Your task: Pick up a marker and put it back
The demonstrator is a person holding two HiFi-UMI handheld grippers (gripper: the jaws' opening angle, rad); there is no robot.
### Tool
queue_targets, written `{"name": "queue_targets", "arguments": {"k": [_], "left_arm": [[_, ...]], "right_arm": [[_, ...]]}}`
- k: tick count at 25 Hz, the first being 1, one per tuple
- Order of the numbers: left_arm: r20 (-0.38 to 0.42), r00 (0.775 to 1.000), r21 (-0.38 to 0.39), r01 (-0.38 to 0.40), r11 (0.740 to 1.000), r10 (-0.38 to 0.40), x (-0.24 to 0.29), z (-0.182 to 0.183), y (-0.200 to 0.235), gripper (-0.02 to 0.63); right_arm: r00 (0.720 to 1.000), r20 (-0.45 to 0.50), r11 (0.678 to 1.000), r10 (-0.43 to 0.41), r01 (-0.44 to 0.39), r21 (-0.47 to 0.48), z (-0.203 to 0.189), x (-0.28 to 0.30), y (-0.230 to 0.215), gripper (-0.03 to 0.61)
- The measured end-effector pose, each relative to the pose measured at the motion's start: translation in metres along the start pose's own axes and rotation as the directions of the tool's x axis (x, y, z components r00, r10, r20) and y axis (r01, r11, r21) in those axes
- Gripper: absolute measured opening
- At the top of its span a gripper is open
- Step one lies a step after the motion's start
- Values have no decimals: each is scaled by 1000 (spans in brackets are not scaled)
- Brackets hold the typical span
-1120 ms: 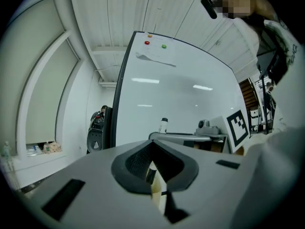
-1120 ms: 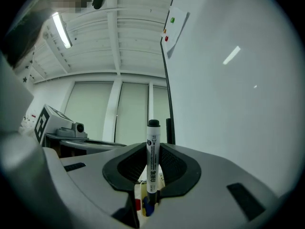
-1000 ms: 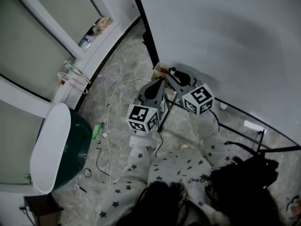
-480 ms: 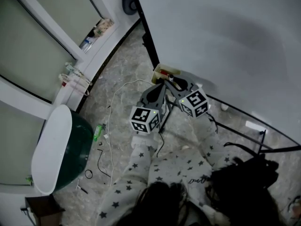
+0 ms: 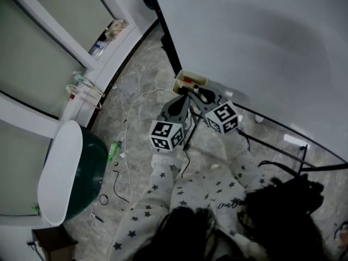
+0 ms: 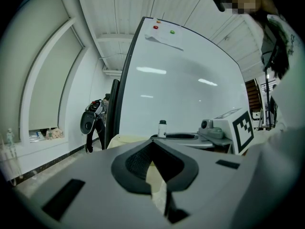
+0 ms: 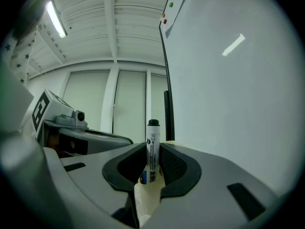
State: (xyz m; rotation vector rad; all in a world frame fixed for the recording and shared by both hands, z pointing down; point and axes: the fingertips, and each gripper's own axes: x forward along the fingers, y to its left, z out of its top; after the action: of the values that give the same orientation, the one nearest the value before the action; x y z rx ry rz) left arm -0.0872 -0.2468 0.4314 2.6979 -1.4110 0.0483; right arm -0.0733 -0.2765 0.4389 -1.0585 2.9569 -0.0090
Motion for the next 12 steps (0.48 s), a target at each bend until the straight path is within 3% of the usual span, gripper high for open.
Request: {"name": "queue_targets", "arguments": {"k": [12], "left_arm": [[-16, 1000, -9, 5, 1000, -5, 2, -8, -1, 2]], "right_arm": [[1000, -8, 1000, -1, 1, -17, -2, 0, 2, 82]]}}
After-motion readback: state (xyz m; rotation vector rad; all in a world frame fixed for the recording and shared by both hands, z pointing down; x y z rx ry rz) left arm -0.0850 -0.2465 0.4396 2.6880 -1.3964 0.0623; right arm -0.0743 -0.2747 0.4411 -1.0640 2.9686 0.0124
